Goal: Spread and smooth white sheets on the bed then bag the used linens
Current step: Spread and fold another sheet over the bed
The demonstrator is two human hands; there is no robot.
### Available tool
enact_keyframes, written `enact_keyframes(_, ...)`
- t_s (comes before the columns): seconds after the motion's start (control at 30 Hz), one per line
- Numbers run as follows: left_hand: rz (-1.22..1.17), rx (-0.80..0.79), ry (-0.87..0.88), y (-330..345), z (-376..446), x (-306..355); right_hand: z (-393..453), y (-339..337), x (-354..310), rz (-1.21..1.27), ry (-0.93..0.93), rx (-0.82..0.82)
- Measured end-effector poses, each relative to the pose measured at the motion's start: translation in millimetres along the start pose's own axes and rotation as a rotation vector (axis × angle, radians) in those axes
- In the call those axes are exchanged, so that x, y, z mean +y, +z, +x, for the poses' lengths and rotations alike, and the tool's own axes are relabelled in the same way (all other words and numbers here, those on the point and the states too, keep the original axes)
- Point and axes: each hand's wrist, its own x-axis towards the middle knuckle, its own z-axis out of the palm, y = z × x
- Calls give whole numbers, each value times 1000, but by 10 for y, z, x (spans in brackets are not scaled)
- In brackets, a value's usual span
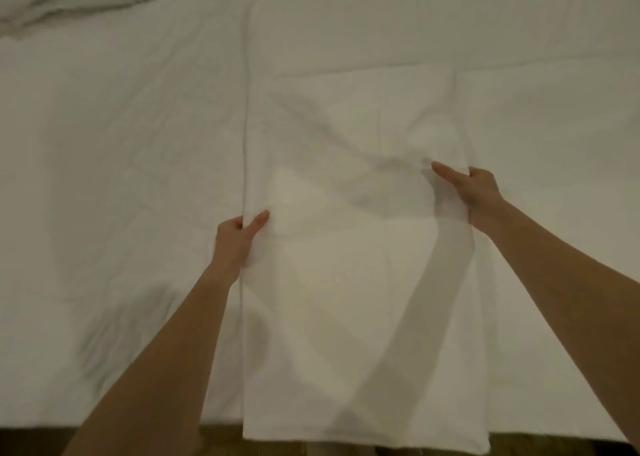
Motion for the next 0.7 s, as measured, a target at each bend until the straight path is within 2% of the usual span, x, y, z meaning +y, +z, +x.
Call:
enact_keyframes(0.2,-80,7,30,258,1021,941,510,270,-687,91,-4,51)
enact_keyframes(0.33,-89,-69,52,298,1516,1463,751,384,-993,44,-100,105)
enact_keyframes(0.5,-188,-89,44,312,1660,1392,1003,390,-979,3,-244,164)
enact_keyframes(0.6,-237,-153,-27,301,1618,1249,1038,413,-845,-47,-213,203)
enact_keyframes(0.7,-149,-241,-83,210,1434,1071,897,341,-768,-1,-116,198)
